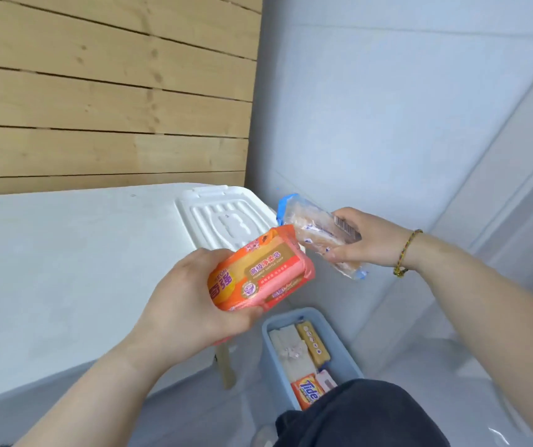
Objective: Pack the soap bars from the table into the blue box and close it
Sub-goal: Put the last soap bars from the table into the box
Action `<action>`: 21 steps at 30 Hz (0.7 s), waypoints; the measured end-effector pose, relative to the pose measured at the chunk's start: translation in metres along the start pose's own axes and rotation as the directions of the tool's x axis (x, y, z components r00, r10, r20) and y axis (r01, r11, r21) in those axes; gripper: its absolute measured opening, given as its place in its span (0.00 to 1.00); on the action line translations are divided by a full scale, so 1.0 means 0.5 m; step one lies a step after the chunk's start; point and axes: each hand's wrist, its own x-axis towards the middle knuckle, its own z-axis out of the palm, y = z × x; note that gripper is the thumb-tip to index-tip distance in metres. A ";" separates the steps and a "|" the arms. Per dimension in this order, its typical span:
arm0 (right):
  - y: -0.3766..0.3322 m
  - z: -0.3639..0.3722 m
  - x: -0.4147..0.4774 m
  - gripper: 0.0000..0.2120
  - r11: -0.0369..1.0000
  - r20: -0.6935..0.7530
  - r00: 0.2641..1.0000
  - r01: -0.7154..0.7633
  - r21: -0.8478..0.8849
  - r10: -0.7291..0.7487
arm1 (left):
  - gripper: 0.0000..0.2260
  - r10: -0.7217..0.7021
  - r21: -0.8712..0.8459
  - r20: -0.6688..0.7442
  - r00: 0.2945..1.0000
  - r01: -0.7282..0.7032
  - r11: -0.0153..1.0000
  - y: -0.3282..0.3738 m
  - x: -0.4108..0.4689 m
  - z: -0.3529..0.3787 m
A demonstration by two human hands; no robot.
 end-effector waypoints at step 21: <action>0.490 0.368 -0.058 0.24 0.624 0.332 0.765 -0.643 0.444 0.552 | 0.25 -0.417 0.297 0.419 0.807 0.312 0.903 -0.194 0.079 0.451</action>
